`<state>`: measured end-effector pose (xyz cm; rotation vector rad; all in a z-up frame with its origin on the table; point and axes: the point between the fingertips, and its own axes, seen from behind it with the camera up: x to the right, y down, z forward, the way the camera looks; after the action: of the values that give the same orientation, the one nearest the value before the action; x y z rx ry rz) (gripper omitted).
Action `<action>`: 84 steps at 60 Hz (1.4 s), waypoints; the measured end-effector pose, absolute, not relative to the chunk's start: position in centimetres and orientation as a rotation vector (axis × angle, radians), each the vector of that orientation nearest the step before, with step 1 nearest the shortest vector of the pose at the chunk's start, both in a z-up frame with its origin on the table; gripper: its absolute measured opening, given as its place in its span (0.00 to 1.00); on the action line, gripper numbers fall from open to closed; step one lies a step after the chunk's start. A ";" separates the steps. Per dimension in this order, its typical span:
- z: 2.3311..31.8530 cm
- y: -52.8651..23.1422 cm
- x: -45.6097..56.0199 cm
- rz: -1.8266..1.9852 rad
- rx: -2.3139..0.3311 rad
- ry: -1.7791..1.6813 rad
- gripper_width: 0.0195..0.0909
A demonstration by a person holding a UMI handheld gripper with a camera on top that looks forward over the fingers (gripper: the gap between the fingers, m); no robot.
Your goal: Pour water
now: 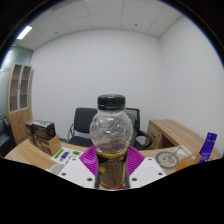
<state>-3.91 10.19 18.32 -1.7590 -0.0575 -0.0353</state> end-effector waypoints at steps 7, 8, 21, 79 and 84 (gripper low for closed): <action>13.6 10.1 -2.1 -0.014 -1.821 -0.002 0.19; 13.0 9.9 -1.7 -0.012 -1.829 0.003 0.19; 9.4 9.5 -0.3 -0.024 -1.836 0.018 0.20; 21.8 -20.5 -8.9 -0.114 -2.079 0.013 0.93; 23.7 -24.1 -10.3 -0.124 -2.067 -0.012 0.93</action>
<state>-10.32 -24.15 23.69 -2.0673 -0.0118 -0.1239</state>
